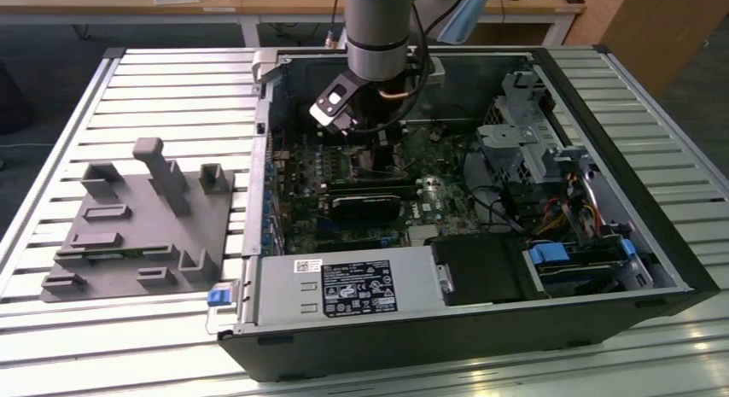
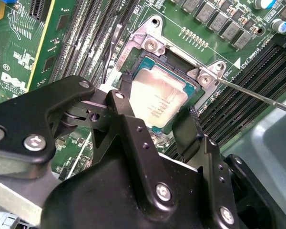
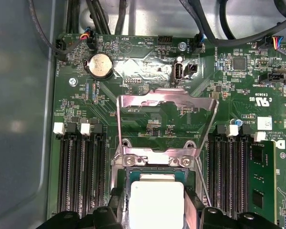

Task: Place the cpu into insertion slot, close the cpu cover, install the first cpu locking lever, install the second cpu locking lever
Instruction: 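Place the cpu into insertion slot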

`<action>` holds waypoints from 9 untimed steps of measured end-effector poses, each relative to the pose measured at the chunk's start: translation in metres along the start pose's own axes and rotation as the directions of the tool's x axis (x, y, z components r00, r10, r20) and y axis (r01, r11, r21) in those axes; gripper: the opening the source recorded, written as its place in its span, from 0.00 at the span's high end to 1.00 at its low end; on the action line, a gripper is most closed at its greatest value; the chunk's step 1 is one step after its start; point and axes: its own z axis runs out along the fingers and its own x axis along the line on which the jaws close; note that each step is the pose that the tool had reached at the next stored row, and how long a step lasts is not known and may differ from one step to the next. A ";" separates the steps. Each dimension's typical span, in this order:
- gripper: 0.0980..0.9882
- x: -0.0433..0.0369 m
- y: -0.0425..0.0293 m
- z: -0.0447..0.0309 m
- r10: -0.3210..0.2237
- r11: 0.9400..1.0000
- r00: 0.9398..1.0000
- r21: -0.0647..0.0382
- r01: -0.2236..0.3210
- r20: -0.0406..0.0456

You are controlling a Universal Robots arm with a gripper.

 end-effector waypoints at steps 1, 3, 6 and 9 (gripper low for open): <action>0.42 0.0000 0.0000 0.0000 0.000 1.000 1.000 0.000 0.000 0.000; 0.42 0.0001 0.0000 0.0000 0.000 1.000 1.000 0.000 0.000 0.000; 0.42 0.0000 0.0000 -0.0011 0.000 1.000 1.000 0.000 0.000 0.000; 0.42 0.0001 0.0002 -0.0021 0.000 1.000 1.000 0.000 0.000 0.002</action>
